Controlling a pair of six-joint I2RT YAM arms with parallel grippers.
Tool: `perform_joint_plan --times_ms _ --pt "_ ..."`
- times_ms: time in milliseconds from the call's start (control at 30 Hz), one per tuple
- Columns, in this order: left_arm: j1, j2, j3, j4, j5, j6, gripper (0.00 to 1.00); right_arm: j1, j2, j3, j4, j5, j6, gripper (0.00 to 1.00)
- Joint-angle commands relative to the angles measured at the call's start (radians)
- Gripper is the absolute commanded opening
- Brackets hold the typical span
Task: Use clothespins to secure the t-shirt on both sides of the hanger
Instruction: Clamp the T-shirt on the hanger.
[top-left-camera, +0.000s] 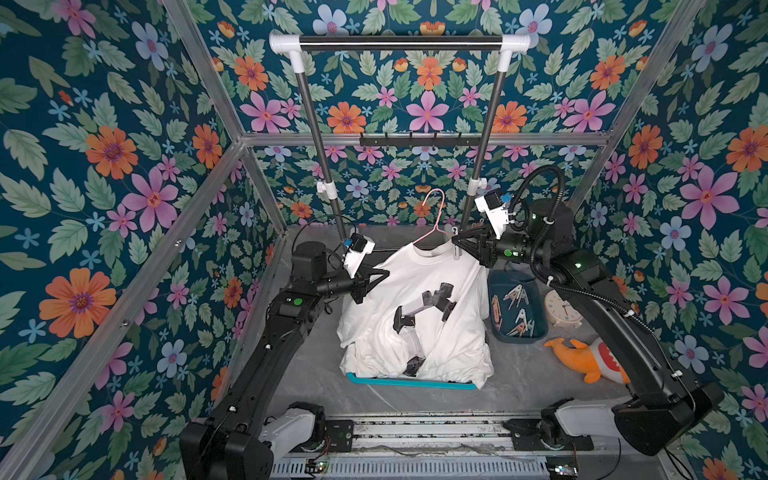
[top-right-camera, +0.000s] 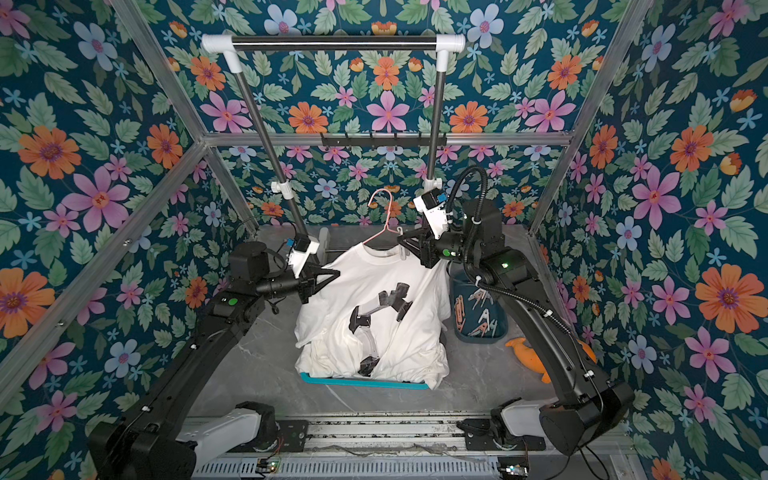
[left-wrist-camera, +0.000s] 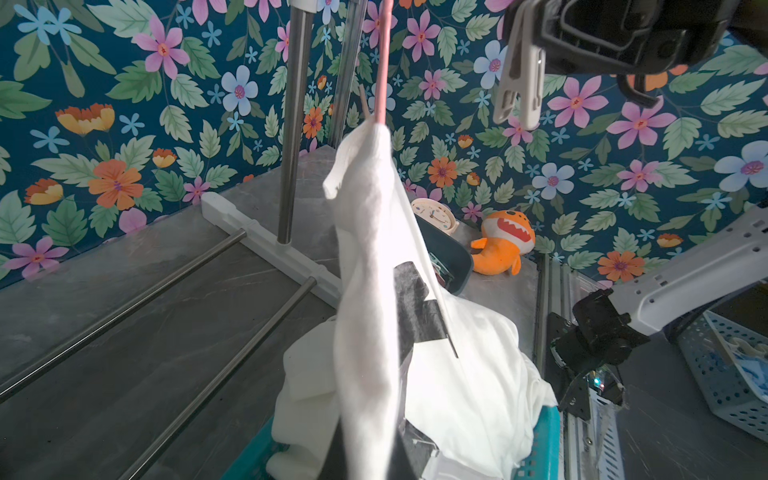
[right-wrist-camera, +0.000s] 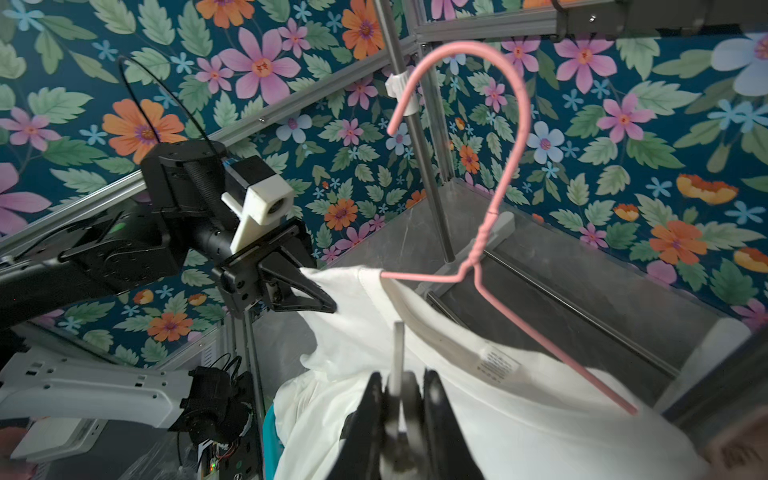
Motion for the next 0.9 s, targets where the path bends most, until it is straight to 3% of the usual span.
perform_joint_plan --times_ms 0,300,633,867 --pt "-0.005 0.013 0.023 0.040 0.032 0.014 0.00 0.006 0.014 0.019 0.100 -0.136 -0.037 0.00" --pt "-0.026 0.080 0.082 0.021 0.099 0.037 0.00 0.034 0.106 0.127 0.153 -0.267 -0.049 0.00" --pt "-0.061 0.140 0.164 -0.119 0.133 0.136 0.00 0.109 0.234 0.269 0.097 -0.344 -0.129 0.00" --pt "-0.068 0.131 0.156 -0.120 0.131 0.150 0.00 0.138 0.344 0.356 0.023 -0.379 -0.180 0.00"
